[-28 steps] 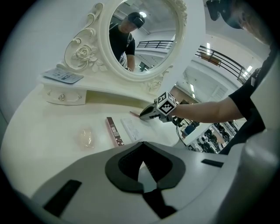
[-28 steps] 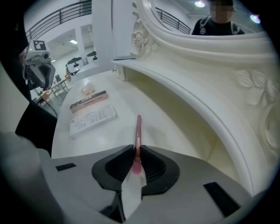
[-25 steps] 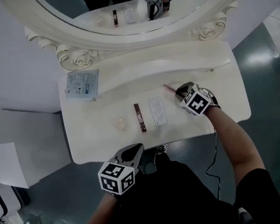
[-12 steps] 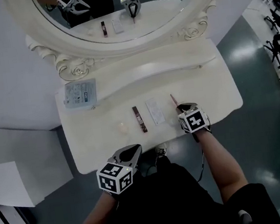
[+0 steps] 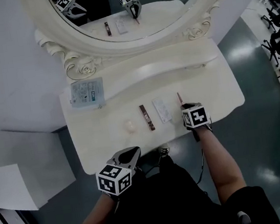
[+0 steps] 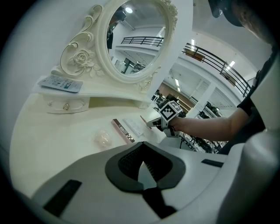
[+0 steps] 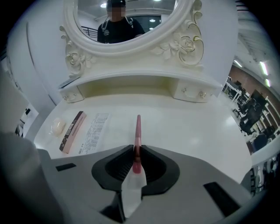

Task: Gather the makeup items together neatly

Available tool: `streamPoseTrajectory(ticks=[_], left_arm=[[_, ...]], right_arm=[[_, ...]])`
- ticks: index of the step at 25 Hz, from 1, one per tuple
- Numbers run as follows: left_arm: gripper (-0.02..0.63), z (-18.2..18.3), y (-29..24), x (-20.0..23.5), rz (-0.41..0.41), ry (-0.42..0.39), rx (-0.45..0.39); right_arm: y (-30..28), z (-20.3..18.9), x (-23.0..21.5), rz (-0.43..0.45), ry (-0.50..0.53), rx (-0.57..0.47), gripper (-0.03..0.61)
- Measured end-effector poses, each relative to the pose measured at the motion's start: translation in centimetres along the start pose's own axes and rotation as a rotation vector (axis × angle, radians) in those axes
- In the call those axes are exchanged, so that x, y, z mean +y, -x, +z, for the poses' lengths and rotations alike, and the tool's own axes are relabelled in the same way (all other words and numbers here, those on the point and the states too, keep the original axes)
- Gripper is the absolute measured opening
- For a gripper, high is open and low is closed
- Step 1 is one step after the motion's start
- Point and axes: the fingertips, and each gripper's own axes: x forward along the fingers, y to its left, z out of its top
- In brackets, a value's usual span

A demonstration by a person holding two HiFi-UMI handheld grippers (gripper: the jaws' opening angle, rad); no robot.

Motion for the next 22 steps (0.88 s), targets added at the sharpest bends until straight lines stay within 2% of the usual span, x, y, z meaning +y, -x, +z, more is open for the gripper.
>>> streamPoseTrajectory(ticks=[6, 22], left_arm=[[0.009, -0.7, 1.0, 1.2, 0.012, 0.018, 0.005], [0.009, -0.3, 1.2, 1.7, 0.008, 0.017, -0.002]], right_arm=[[-0.9, 0.0, 0.7, 0.001, -0.036, 0.028, 0.072], [-1.3, -0.1, 1.0, 0.015, -0.022, 0.034, 0.074]])
